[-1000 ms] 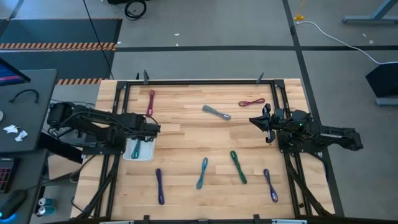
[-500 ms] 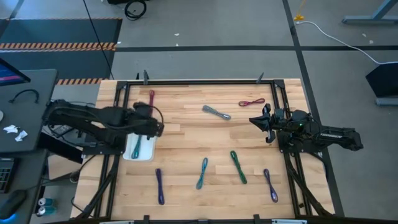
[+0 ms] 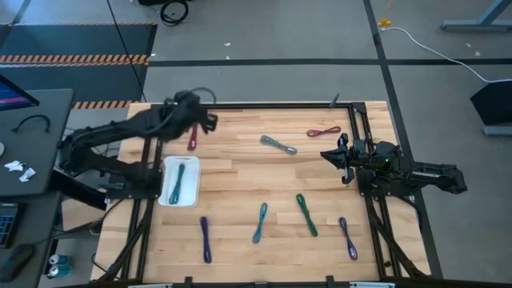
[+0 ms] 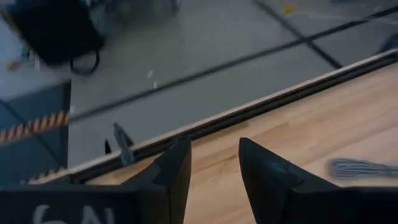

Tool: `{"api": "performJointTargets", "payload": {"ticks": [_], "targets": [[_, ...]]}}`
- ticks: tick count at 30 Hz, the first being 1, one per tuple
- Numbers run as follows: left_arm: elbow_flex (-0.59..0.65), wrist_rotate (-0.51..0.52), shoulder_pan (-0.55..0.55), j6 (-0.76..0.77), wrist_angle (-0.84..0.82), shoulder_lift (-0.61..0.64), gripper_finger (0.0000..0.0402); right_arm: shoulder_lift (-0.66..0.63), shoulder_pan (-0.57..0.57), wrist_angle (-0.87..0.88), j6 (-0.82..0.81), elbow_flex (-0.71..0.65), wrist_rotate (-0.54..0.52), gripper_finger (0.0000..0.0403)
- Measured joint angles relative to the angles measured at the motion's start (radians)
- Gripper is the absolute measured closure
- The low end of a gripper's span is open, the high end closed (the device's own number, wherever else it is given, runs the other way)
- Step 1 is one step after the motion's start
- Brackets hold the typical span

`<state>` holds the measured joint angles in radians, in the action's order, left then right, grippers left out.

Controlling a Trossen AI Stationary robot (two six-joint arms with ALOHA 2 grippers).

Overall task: Pick and place USB-C Cables
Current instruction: Put the left pink charger cable into the white bin

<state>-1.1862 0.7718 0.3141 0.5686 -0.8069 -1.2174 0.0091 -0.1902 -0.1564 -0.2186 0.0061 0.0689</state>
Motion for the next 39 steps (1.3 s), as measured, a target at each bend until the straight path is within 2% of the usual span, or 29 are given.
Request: {"api": "performJointTargets", "payload": {"ticks": [5,9,14,20,23,26,33,39], "targets": [[0.0,-0.192,0.249,-0.057,-0.003,-0.079,0.0211,0.0,0.0,0.0,0.0,0.0,0.0,0.0385],[0.0,-0.341,0.387,-0.056,-0.019,-0.175,0.0182,0.0,0.0,0.0,0.0,0.0,0.0,0.0385],[0.0,-0.41,0.485,-0.056,-0.068,-0.333,0.0162,0.0,0.0,0.0,0.0,0.0,0.0,0.0385],[0.0,-0.435,0.536,-0.049,-0.082,-0.494,0.0155,0.0,0.0,0.0,0.0,0.0,0.001,0.0385],[0.0,-0.483,0.553,-0.037,-0.081,-0.558,0.0161,0.0,0.0,0.0,0.0,0.0,0.001,0.0385],[0.0,-0.487,0.563,-0.032,-0.081,-0.611,0.0169,0.0,0.0,0.0,0.0,0.0,0.002,0.0385],[0.0,-0.506,0.576,-0.03,-0.08,-0.699,0.018,0.0,0.0,0.0,0.0,0.0,0.003,0.0385],[-0.004,-0.511,0.576,-0.031,-0.073,-0.713,0.0202,0.0,0.0,0.0,0.0,0.0,0.004,0.0385]]}}
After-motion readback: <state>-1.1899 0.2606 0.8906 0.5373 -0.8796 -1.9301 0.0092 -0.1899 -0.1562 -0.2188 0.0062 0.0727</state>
